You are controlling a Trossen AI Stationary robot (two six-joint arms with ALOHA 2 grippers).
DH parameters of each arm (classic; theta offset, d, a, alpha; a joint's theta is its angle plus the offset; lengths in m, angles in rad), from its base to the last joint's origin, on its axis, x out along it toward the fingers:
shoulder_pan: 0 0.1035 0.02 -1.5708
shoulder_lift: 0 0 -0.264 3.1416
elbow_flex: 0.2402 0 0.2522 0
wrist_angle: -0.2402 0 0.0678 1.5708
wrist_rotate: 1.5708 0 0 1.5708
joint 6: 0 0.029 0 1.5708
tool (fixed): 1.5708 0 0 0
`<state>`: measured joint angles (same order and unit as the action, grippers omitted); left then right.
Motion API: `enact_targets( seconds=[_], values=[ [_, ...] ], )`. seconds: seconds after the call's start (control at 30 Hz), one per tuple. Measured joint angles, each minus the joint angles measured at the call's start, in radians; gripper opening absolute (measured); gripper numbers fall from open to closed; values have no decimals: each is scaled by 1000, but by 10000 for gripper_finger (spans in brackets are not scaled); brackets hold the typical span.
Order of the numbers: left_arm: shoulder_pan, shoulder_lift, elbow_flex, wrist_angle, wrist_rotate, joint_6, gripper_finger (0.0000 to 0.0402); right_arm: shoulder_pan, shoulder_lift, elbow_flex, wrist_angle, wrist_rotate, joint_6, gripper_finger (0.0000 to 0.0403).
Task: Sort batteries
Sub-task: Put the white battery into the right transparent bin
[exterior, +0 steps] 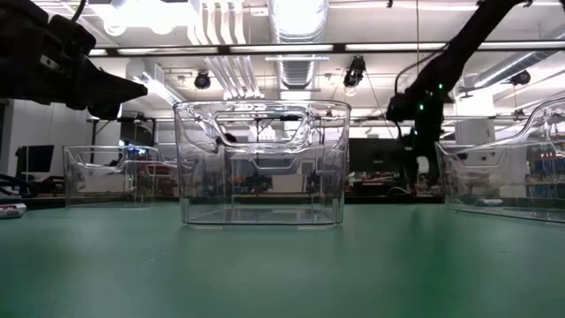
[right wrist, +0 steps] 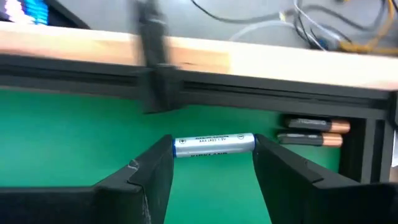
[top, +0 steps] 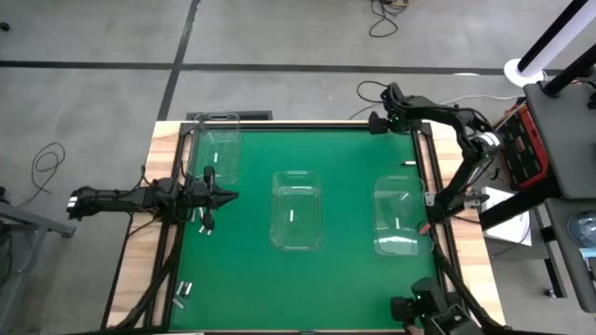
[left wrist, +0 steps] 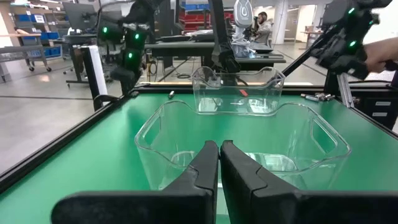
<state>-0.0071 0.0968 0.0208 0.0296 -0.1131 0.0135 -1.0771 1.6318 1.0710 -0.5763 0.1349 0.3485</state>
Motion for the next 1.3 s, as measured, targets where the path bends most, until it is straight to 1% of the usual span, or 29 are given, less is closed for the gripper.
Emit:
enact_targets(
  seconds=[0.17, 0.37, 0.5, 0.63, 0.77, 0.87, 0.97, 1.13, 1.2, 1.3],
  values=[
    [0, 0, 0, 0, 0, 0, 0, 116, -140, 2, -46, 0, 9, 196],
    [0, 0, 0, 0, 0, 0, 0, 352, -298, 2, -221, -2, 89, 191],
    [0, 0, 0, 0, 0, 0, 0, 547, -412, 2, -328, -2, 226, 194],
    [0, 0, 0, 0, 0, 0, 0, 730, -524, 2, -437, 20, 405, 191],
    [0, 0, 0, 0, 0, 0, 0, 892, -600, 2, -633, 14, 630, 190],
    [0, 0, 0, 0, 0, 0, 0, 1003, -616, -2, -773, -2, 817, 193],
    [0, 0, 0, 0, 0, 0, 0, 1092, -615, -32, -804, -12, 931, 192],
    [0, 0, 0, 0, 0, 0, 0, 1166, -574, -127, -789, -27, 1022, 190],
    [0, 0, 0, 0, 0, 0, 0, 1173, -552, -179, -756, -65, 1029, 192],
    [0, 0, 0, 0, 0, 0, 0, 1174, -516, -263, -654, -152, 1019, 194]
  ],
)
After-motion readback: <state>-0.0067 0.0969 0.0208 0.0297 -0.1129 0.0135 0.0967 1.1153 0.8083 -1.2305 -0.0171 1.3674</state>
